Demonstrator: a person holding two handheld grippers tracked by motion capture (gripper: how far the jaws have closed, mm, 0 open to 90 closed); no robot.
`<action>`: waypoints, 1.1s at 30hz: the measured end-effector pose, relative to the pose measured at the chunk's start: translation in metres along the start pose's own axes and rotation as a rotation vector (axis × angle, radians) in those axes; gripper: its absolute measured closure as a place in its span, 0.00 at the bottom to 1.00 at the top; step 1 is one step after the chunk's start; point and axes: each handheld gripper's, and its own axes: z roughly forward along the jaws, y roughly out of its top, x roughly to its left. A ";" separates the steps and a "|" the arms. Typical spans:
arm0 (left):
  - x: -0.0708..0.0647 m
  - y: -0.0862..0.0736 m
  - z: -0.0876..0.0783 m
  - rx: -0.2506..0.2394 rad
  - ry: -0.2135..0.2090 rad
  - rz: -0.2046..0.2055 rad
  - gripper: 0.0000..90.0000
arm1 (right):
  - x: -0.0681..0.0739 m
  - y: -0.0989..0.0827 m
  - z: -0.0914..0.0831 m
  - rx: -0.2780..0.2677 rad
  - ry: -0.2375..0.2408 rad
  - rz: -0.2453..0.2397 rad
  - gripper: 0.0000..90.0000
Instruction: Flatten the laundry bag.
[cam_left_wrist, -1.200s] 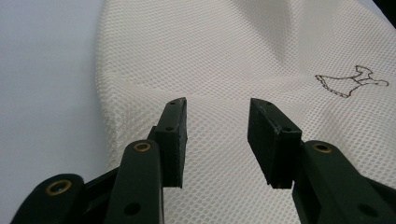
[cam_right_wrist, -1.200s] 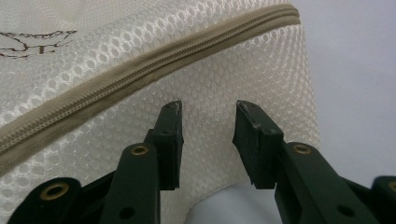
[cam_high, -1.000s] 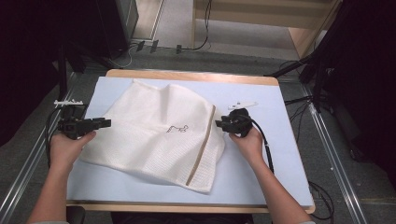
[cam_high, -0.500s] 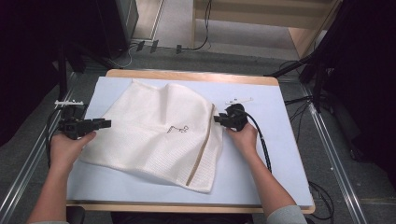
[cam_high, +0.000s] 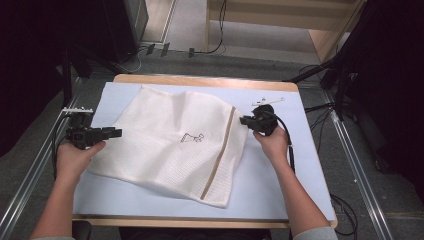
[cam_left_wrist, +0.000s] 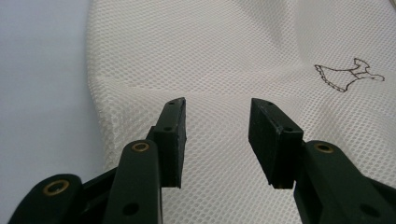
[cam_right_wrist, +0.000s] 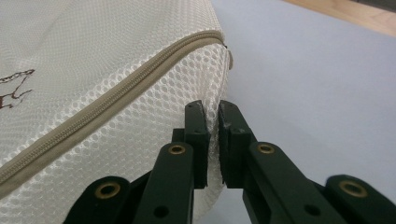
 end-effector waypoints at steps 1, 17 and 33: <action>-0.001 0.000 0.001 0.001 -0.003 0.003 0.64 | -0.001 0.001 -0.004 -0.006 -0.005 0.002 0.95; -0.007 0.008 0.030 0.044 0.012 0.043 0.58 | -0.038 -0.021 -0.026 0.028 -0.099 0.044 0.76; 0.017 0.008 0.062 0.164 -0.011 -0.051 0.90 | -0.034 -0.047 -0.056 -0.019 -0.081 0.069 0.69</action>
